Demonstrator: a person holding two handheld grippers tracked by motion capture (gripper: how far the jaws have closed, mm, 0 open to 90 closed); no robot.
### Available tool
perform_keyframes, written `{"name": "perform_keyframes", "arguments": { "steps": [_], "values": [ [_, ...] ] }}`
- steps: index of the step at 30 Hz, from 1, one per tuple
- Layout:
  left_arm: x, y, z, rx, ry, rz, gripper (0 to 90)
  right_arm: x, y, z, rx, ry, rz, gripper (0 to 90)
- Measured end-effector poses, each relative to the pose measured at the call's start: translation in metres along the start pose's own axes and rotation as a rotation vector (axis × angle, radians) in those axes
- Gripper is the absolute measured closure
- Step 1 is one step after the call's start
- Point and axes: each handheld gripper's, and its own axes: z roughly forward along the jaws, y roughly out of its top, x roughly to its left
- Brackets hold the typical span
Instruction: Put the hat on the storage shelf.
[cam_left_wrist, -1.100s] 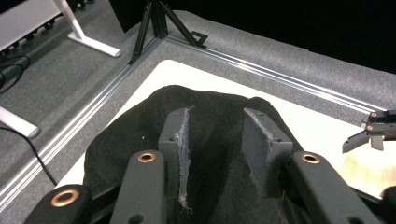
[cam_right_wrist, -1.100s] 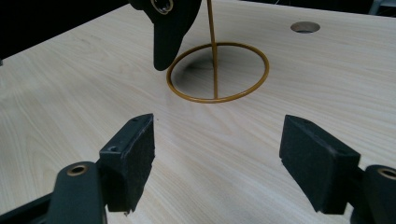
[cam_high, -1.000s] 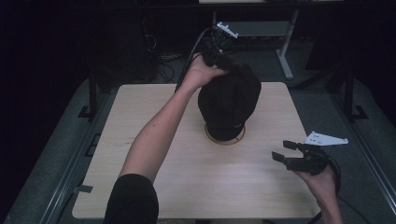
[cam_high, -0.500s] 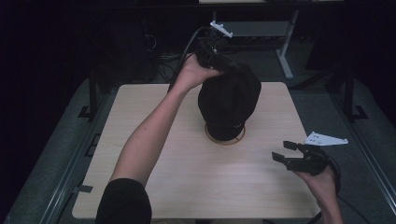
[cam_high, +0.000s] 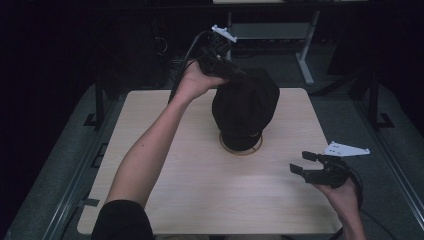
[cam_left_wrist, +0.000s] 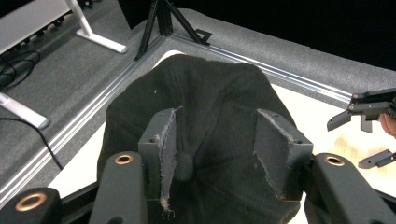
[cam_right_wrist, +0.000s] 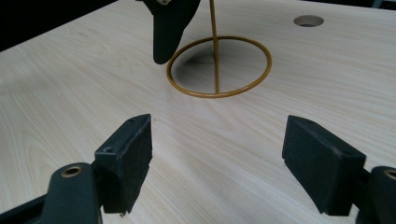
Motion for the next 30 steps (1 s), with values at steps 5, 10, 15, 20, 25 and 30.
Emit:
{"name": "perform_keyframes", "arguments": {
  "steps": [5, 10, 15, 20, 25, 30],
  "values": [
    [0.001, -0.013, -0.004, -0.005, -0.004, -0.021, 46.3, 0.002, 0.000, 0.005, 0.017, 0.001, -0.008, 22.9],
    [0.003, -0.025, -0.011, -0.006, 0.009, -0.033, 43.5, 0.004, 0.000, 0.006, 0.018, 0.002, -0.015, 22.9],
    [0.004, -0.037, -0.021, -0.004, 0.022, -0.038, 42.1, 0.005, 0.000, 0.006, 0.027, 0.001, -0.013, 22.6],
    [0.006, -0.046, -0.029, 0.000, 0.039, -0.050, 40.0, 0.007, -0.001, 0.008, 0.032, -0.003, -0.018, 22.2],
    [0.005, -0.054, -0.034, -0.013, 0.036, -0.051, 40.0, 0.007, -0.003, 0.011, 0.042, 0.003, -0.019, 22.2],
    [0.002, -0.067, -0.039, -0.018, 0.038, -0.069, 39.6, 0.008, -0.003, 0.011, 0.040, 0.002, -0.023, 22.1]
  ]
}}
